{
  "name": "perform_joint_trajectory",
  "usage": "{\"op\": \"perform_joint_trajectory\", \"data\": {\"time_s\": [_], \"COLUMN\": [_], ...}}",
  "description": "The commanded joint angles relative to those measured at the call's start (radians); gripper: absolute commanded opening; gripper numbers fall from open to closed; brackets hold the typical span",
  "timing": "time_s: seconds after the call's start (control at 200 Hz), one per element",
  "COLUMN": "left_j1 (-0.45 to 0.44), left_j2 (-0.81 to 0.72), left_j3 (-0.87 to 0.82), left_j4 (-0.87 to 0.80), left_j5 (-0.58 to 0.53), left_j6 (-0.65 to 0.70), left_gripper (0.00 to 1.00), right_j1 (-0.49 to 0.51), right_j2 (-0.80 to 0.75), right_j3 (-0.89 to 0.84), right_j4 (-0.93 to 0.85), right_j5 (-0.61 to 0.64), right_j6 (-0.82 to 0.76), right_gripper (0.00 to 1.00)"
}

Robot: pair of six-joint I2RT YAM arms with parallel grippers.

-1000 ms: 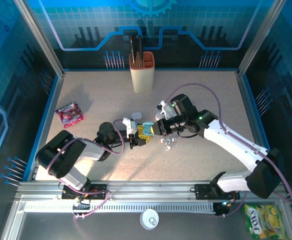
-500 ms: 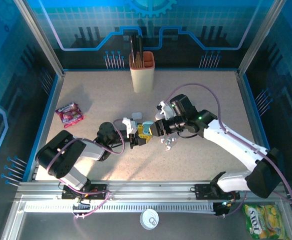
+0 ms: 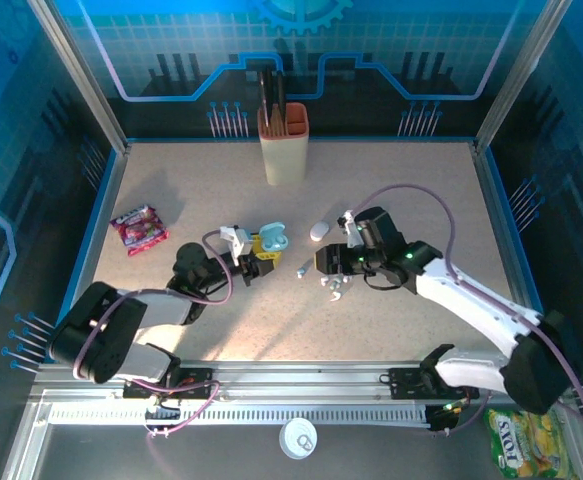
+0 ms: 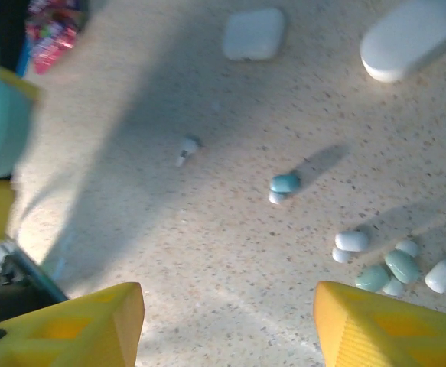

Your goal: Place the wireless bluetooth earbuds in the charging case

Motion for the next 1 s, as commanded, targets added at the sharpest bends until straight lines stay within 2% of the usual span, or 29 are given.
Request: {"op": "perform_joint_trajectory", "data": {"time_s": [0.0,0.115,0.205,0.3,0.58,0.855,0.995], "left_j1": [0.052,0.099,0.115,0.130,0.179,0.185,0.183], "left_j2": [-0.089,-0.181,-0.245,-0.289,-0.282,-0.335,-0.311], "left_j3": [-0.037,-0.048,-0.052,-0.045,-0.022,-0.035,-0.052], "left_j4": [-0.051,-0.152,-0.218,-0.292,-0.328,-0.375,-0.299], "left_j5": [-0.035,-0.050,-0.068,-0.090,-0.147,-0.202,-0.200], "left_j6": [-0.010,0.021,0.044,0.046,-0.081,-0.048,-0.062], "left_gripper": [0.27,0.26,0.26,0.26,0.24,0.24,0.26], "right_j1": [0.034,0.097,0.152,0.192,0.223,0.247,0.250], "right_j2": [0.116,0.264,0.359,0.453,0.653,0.741,0.730], "right_j3": [0.041,0.107,0.155,0.217,0.353,0.412,0.398], "right_j4": [0.030,0.019,0.015,-0.010,-0.029,-0.078,-0.106], "right_j5": [0.081,0.180,0.338,0.444,0.515,0.536,0.572], "right_j6": [0.047,0.011,-0.054,-0.112,-0.222,-0.269,-0.279], "right_gripper": [0.60,0.57,0.57,0.59,0.63,0.65,0.66]}}
